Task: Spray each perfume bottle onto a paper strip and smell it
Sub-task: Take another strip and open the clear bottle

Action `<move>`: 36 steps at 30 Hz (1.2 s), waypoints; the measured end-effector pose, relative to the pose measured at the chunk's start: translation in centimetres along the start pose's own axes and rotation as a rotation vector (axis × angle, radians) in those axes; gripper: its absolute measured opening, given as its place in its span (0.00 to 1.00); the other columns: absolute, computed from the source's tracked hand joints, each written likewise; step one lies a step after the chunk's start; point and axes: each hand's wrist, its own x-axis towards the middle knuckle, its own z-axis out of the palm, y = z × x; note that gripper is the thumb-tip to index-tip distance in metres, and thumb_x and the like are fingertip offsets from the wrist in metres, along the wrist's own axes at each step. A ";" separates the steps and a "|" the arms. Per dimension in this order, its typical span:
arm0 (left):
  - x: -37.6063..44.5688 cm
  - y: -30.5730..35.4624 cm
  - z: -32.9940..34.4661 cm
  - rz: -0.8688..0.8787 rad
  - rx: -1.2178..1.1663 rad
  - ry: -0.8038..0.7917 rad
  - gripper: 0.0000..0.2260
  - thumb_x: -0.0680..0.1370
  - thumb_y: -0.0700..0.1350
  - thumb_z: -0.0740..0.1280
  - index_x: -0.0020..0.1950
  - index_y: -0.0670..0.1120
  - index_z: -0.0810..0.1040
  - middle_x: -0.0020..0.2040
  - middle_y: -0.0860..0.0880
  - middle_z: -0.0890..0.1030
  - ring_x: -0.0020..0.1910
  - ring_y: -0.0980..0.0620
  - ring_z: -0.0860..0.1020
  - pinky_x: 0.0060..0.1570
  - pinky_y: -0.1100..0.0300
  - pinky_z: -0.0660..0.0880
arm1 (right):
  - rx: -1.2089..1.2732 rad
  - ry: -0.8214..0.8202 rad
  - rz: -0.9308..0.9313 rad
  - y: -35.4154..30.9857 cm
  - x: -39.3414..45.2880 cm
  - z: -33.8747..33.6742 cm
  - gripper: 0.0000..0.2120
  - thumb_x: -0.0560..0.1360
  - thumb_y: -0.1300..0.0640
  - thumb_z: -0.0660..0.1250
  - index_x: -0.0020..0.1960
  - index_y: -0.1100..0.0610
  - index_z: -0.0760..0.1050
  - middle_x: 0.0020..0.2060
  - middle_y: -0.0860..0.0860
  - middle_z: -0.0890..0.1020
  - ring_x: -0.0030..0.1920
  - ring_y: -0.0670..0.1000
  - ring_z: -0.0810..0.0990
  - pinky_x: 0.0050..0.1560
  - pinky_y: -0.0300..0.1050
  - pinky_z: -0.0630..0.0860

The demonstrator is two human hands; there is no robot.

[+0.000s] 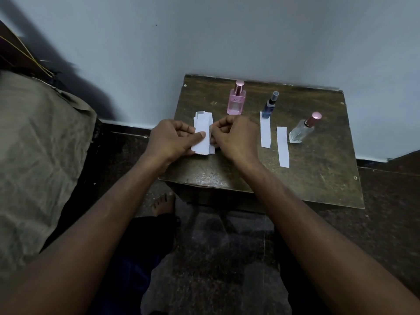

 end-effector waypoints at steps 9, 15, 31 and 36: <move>0.1 -0.5 -0.4 0.210 0.399 0.173 0.13 0.78 0.57 0.77 0.45 0.47 0.85 0.35 0.52 0.86 0.30 0.55 0.85 0.38 0.62 0.83 | -0.232 0.003 -0.147 0.4 -0.9 -3.2 0.03 0.79 0.54 0.74 0.49 0.53 0.86 0.38 0.45 0.86 0.37 0.41 0.83 0.43 0.31 0.78; -0.2 0.9 0.3 0.505 0.550 0.320 0.09 0.80 0.56 0.72 0.45 0.53 0.82 0.36 0.60 0.81 0.37 0.60 0.81 0.44 0.55 0.82 | -0.382 0.022 -0.279 1.8 -2.7 -6.2 0.04 0.79 0.55 0.74 0.50 0.53 0.87 0.40 0.46 0.87 0.36 0.40 0.79 0.41 0.27 0.73; -3.1 3.9 13.4 0.721 0.784 0.032 0.24 0.80 0.64 0.69 0.74 0.57 0.76 0.62 0.52 0.79 0.60 0.49 0.80 0.49 0.51 0.79 | -0.239 0.140 -0.084 7.2 -2.1 -16.2 0.37 0.70 0.38 0.79 0.74 0.48 0.73 0.63 0.43 0.83 0.61 0.42 0.81 0.63 0.42 0.79; -3.0 4.6 15.7 0.745 0.889 0.047 0.24 0.81 0.62 0.68 0.74 0.53 0.76 0.65 0.49 0.77 0.63 0.47 0.79 0.47 0.54 0.69 | -0.282 0.117 -0.096 7.8 -1.2 -16.4 0.23 0.75 0.47 0.79 0.68 0.48 0.78 0.55 0.42 0.85 0.48 0.37 0.81 0.48 0.25 0.72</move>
